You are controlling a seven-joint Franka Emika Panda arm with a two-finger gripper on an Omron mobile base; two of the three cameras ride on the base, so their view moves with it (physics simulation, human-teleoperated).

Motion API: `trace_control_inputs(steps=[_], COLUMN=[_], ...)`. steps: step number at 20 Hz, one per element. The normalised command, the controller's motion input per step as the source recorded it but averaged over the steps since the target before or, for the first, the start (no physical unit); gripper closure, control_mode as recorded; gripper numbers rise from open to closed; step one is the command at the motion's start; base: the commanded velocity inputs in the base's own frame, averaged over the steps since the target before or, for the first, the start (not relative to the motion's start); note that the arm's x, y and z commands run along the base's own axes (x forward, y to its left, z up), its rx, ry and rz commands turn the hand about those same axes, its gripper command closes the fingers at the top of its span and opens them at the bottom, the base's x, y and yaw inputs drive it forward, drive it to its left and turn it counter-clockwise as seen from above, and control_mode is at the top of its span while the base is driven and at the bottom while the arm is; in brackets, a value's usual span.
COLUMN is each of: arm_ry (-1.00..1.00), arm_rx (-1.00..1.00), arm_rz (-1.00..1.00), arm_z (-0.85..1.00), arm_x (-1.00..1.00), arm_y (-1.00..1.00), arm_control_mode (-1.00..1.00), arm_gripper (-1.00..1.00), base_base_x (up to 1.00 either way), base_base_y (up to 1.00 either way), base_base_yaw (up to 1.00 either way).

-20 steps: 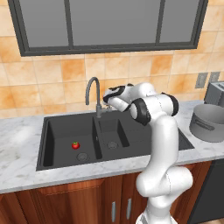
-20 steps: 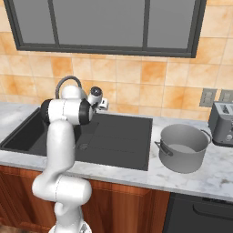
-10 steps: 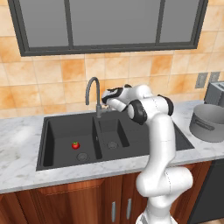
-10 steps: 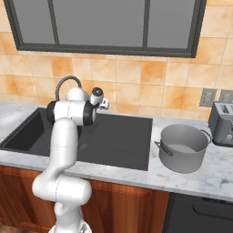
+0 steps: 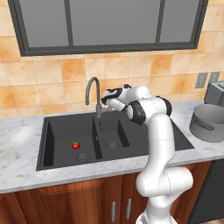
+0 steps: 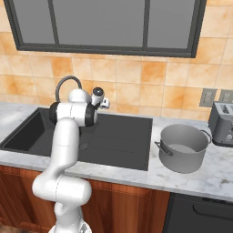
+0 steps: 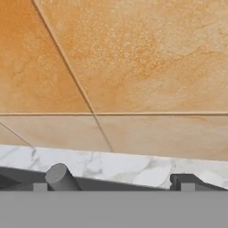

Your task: Dump the tomato from the pot into the sink. Then turn on the water and wash the tomato. Then turn off the water and put the tomato back in the pot.

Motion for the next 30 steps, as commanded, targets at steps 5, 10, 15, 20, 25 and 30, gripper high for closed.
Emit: trace_control_inputs(steps=[5,10,15,20,25,30], arm_ry=[0.0,-0.01,-0.07,-0.05,-0.01,0.0], arm_rx=[0.0,0.0,0.0,0.0,0.0,0.0], arm_rz=[0.0,-0.01,-0.02,-0.07,-0.16,-0.2], arm_z=[-0.26,-0.21,-0.13,-0.06,-0.02,0.0], arm_x=[0.0,0.0,0.02,0.09,0.01,0.14], arm_y=[0.0,0.0,-0.03,-0.3,-0.66,-0.74], arm_control_mode=[-1.0,-1.0,-1.0,-1.0,-1.0,-1.0], arm_gripper=[1.0,1.0,1.0,1.0,1.0,1.0], base_base_x=[0.0,0.0,0.0,0.0,0.0,0.0], base_base_y=[0.0,0.0,0.0,0.0,0.0,0.0], base_base_yaw=[0.0,0.0,0.0,0.0,0.0,0.0])
